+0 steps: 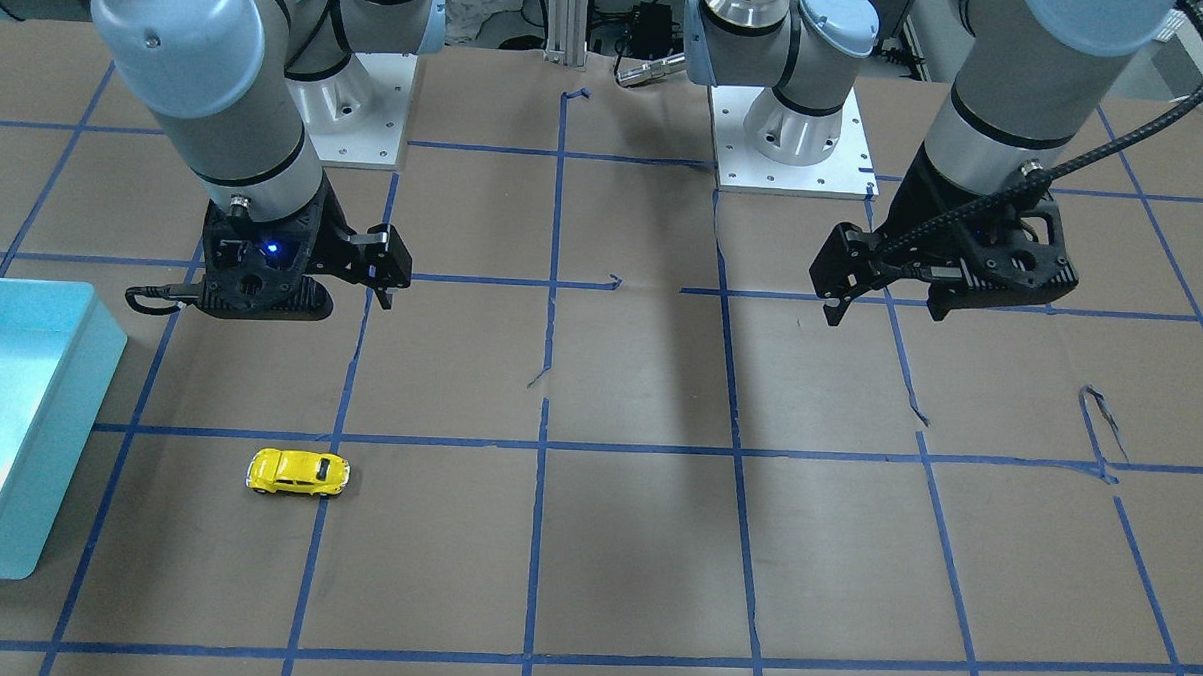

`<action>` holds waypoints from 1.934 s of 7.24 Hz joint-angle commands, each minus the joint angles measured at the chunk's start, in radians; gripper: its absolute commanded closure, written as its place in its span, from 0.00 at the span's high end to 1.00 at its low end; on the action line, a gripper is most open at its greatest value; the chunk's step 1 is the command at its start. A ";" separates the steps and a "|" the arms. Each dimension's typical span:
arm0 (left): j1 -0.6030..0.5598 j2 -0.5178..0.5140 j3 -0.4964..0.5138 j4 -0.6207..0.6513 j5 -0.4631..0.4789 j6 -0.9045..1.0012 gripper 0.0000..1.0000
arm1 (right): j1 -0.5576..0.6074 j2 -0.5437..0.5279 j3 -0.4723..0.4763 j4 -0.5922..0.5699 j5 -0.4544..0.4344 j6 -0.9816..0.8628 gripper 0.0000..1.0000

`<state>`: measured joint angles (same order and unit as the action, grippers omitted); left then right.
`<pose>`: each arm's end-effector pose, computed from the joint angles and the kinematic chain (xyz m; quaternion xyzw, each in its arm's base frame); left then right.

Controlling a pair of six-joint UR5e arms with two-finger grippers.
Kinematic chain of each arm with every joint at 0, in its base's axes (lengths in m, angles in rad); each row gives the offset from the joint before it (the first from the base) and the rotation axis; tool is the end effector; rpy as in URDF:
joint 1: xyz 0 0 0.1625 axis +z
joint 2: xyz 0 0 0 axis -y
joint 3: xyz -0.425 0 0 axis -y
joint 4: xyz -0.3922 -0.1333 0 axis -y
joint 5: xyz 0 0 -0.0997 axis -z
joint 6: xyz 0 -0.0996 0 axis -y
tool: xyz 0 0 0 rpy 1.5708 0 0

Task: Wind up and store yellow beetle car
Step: 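Lower the right gripper onto the yellow car and close on it, then lift the yellow car with the right gripper toward the blue bin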

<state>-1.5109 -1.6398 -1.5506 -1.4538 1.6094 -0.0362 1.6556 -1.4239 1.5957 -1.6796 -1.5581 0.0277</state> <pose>-0.0977 -0.5341 0.4749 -0.0486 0.9980 -0.0339 0.0197 0.1800 -0.5285 0.4102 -0.0283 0.9991 0.0318 0.0046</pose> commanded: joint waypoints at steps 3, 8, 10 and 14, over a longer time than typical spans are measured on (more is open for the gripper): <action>0.001 0.005 -0.006 0.001 0.007 0.002 1.00 | -0.014 0.028 0.149 -0.278 0.001 -0.448 1.00; 0.001 0.005 -0.008 0.003 0.003 0.004 1.00 | -0.045 0.163 0.194 -0.351 0.000 -1.235 1.00; 0.001 0.005 -0.008 0.003 -0.005 0.001 1.00 | -0.062 0.219 0.190 -0.495 -0.093 -1.376 1.00; -0.011 0.006 -0.005 0.000 0.000 0.002 1.00 | -0.066 0.336 0.174 -0.649 -0.163 -1.562 0.97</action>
<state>-1.5154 -1.6442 -1.5559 -1.4525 1.6054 -0.0351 1.5890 -1.1228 1.7714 -2.2898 -1.7200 -1.5115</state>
